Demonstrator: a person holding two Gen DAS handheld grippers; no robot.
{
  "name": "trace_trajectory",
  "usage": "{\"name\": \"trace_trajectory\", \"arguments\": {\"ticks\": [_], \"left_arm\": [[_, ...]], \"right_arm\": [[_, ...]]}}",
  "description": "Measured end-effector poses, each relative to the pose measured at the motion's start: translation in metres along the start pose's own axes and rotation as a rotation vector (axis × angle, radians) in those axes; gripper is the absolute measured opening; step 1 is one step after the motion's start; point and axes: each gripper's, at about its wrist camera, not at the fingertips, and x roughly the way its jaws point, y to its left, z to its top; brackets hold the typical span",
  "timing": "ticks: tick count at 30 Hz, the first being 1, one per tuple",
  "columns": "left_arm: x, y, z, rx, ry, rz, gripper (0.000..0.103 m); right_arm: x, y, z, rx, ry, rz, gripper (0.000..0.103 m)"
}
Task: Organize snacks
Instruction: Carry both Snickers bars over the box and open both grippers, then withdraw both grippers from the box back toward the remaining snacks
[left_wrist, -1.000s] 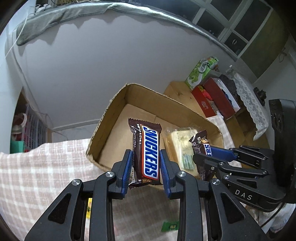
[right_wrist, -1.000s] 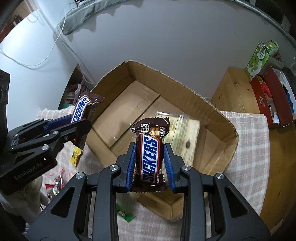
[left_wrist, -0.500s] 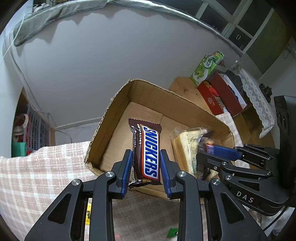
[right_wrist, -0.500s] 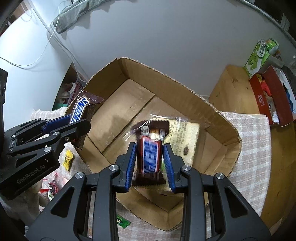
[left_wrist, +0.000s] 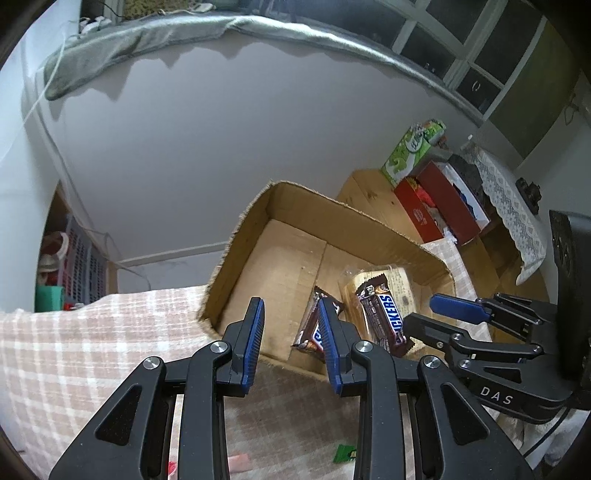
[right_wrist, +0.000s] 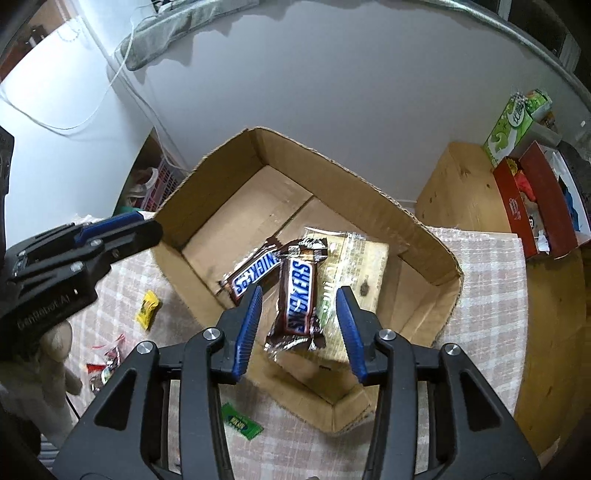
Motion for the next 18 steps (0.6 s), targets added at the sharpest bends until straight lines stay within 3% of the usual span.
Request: {"name": "trace_trajectory", "arguments": {"ticks": [8, 18], "left_arm": [[-0.041, 0.015, -0.015, -0.025, -0.05, 0.008, 0.028], [-0.093, 0.059, -0.075, -0.116, -0.06, 0.026, 0.028]], "right_arm": [[-0.031, 0.006, -0.024, -0.018, -0.027, 0.043, 0.044], [-0.044, 0.018, -0.081, -0.064, 0.016, 0.095, 0.044]]}}
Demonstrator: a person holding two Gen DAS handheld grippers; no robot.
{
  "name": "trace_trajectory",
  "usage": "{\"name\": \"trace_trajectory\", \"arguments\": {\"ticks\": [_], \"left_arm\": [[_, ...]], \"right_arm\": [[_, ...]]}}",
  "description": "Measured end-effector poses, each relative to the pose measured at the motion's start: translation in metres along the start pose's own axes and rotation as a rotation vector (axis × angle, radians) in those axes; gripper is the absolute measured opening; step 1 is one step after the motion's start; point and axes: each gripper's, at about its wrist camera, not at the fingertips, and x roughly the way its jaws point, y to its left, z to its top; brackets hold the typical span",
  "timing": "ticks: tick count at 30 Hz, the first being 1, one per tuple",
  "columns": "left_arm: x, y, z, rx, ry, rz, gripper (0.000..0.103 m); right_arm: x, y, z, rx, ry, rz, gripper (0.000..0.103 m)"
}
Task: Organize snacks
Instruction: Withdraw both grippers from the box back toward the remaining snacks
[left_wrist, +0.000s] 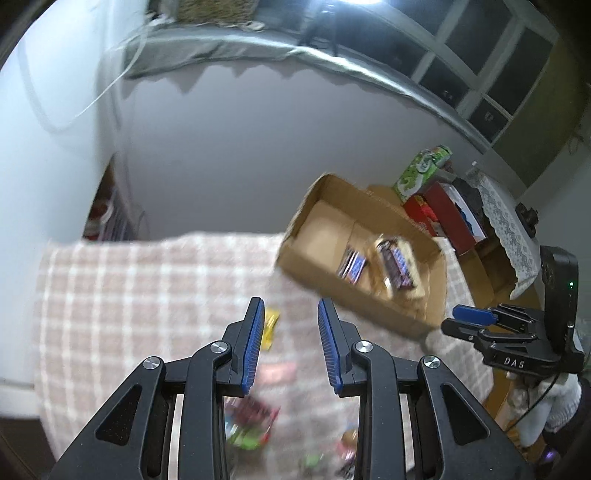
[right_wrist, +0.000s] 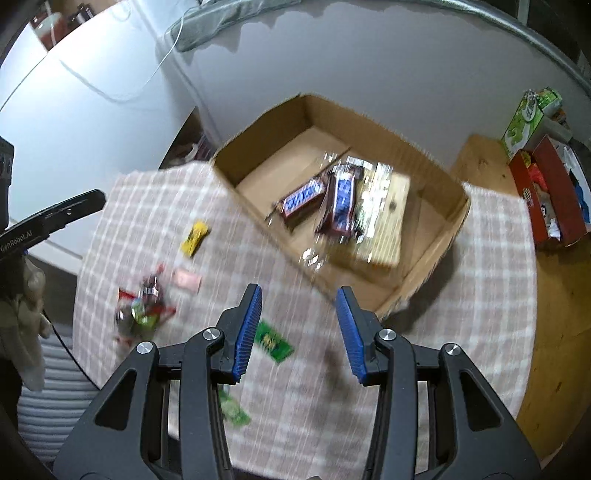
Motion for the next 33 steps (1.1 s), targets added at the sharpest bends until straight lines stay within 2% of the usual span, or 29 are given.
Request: {"name": "trace_trajectory", "arguments": {"ticks": [7, 9, 14, 17, 28, 33], "left_arm": [[-0.019, 0.041, -0.057, -0.106, 0.051, 0.051, 0.029], [-0.02, 0.049, -0.071, -0.127, 0.073, 0.059, 0.033], [-0.026, 0.06, -0.102, -0.159, 0.106, 0.075, 0.033], [-0.023, 0.058, -0.113, -0.149, 0.126, 0.086, 0.039], [-0.001, 0.054, -0.138, -0.108, 0.175, 0.122, 0.041], [0.011, 0.058, -0.141, -0.107, 0.192, 0.121, 0.044]], "right_arm": [[0.003, 0.012, -0.031, -0.042, 0.031, 0.012, 0.044], [0.005, 0.015, -0.038, -0.055, 0.042, 0.014, 0.044], [0.013, 0.019, -0.054, -0.073, 0.067, 0.018, 0.046], [0.019, 0.021, -0.06, -0.09, 0.081, 0.012, 0.053], [0.06, 0.037, -0.064, -0.229, 0.141, -0.039, 0.053], [0.08, 0.04, -0.058, -0.259, 0.177, -0.035, 0.053]]}}
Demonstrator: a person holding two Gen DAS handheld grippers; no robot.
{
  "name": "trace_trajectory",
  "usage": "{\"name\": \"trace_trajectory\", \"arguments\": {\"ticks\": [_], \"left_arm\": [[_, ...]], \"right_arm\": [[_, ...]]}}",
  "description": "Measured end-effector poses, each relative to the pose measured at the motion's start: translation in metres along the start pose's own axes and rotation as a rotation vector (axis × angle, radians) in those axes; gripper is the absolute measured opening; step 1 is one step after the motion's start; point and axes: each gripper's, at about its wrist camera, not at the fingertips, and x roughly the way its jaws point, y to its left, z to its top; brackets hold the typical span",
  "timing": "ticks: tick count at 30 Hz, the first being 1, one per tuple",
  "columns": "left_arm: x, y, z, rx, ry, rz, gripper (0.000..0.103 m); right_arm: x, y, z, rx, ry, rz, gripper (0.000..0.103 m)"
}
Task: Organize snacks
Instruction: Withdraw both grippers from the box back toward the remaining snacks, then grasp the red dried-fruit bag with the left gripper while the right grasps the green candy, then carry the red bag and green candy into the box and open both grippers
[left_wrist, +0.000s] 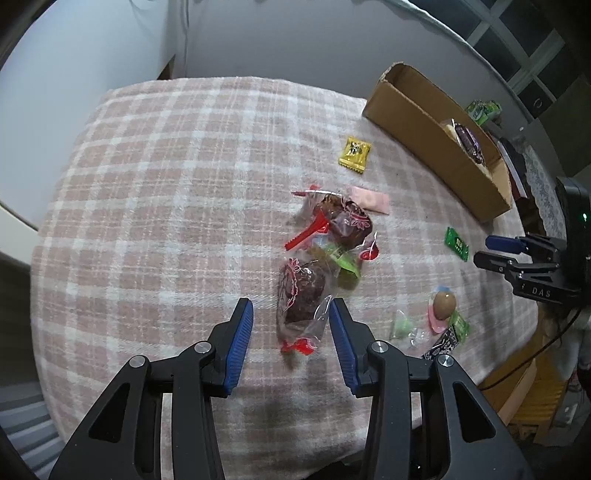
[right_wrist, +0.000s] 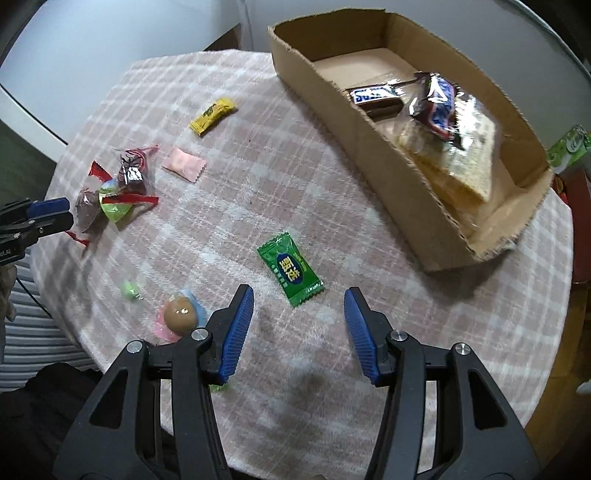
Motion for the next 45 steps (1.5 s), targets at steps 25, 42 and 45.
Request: {"name": "trace_trajectory", "arguments": {"ticks": [25, 42, 45], "left_arm": [[0.031, -0.003, 0.01, 0.011, 0.031, -0.004, 0.033], [0.012, 0.0, 0.009, 0.006, -0.01, 0.007, 0.027], [0.002, -0.002, 0.014, 0.004, -0.032, 0.001, 0.027]], "right_arm": [[0.047, 0.024, 0.03, -0.149, 0.054, -0.034, 0.034], [0.019, 0.011, 0.013, -0.089, 0.005, -0.016, 0.02], [0.009, 0.008, 0.011, -0.063, -0.013, 0.003, 0.02]]}}
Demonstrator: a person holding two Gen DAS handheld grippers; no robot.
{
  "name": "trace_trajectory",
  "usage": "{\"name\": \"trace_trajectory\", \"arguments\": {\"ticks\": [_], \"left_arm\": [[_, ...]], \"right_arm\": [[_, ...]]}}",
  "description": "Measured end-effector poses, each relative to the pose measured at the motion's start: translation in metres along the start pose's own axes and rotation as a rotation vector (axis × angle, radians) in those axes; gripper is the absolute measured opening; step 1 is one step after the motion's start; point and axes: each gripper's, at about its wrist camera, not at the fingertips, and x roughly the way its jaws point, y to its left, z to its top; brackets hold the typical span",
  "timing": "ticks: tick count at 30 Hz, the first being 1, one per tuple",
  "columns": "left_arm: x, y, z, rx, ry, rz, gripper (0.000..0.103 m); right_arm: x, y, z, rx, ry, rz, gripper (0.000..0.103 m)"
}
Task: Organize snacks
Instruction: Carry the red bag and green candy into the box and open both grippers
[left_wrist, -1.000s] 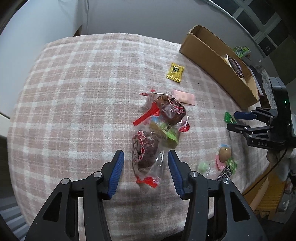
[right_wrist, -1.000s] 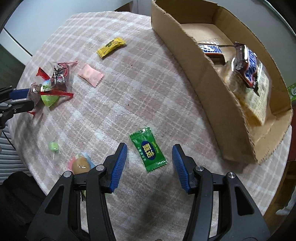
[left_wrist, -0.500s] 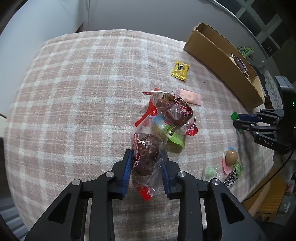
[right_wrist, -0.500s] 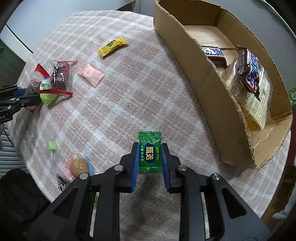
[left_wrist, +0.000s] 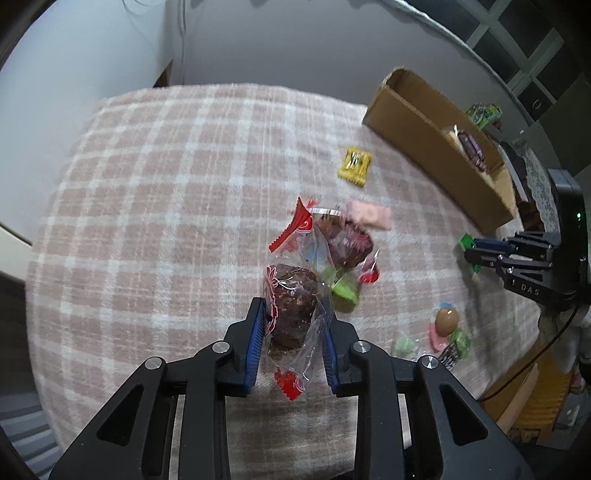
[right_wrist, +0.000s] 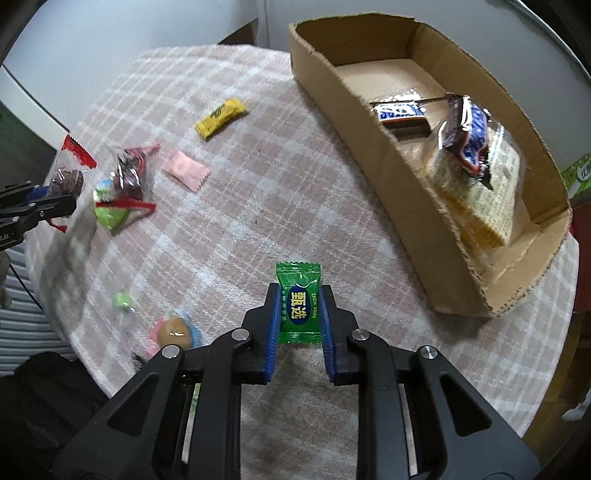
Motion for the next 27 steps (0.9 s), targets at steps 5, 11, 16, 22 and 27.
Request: {"name": "trace_trajectory", "arguments": {"ticks": [5, 11, 16, 22, 27], "left_arm": [[-0.016, -0.009, 0.016, 0.022, -0.042, -0.017, 0.027], [-0.031, -0.027, 0.045, 0.063, -0.097, -0.056, 0.026], [-0.032, -0.051, 0.074, 0.121, -0.129, -0.086, 0.026], [-0.025, -0.079, 0.108, 0.186, -0.151, -0.11, 0.027], [-0.011, -0.097, 0.137, 0.214, -0.149, -0.137, 0.027]], "right_arm": [[-0.025, -0.008, 0.005, 0.039, -0.05, 0.029, 0.02], [-0.058, -0.023, 0.02, 0.103, -0.12, 0.067, 0.02], [-0.08, -0.041, 0.034, 0.147, -0.183, 0.062, 0.02], [-0.094, -0.067, 0.054, 0.191, -0.224, 0.034, 0.02], [-0.098, -0.092, 0.073, 0.234, -0.251, 0.006, 0.02]]}}
